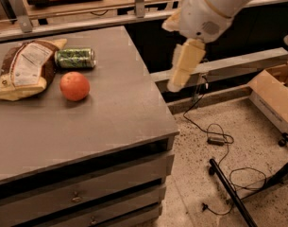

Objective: Pick apple

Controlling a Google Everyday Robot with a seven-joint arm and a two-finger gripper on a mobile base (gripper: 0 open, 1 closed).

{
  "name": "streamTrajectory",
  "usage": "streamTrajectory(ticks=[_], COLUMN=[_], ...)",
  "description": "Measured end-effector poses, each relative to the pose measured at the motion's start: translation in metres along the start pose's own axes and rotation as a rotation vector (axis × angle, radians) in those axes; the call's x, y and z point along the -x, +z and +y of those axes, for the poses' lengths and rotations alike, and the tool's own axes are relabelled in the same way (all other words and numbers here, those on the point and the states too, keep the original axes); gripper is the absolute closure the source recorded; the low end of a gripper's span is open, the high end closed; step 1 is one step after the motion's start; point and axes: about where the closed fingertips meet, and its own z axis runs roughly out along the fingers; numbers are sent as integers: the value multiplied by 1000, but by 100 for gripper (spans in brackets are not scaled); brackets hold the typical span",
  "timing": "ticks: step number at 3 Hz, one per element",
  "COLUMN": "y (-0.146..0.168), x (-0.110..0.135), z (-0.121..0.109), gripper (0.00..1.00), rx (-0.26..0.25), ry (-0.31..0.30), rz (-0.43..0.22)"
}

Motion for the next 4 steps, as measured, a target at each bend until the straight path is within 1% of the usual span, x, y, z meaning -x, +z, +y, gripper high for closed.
streamTrajectory(ticks=[1,2,3,4], y=[60,124,160,190], x=[87,172,204,199], z=[-16,-18,-15,-4], gripper=[0,0,0,0], rx=[92,211,272,304], ry=[-124,-204,-228,-218], rz=[-178,-342,-381,-330])
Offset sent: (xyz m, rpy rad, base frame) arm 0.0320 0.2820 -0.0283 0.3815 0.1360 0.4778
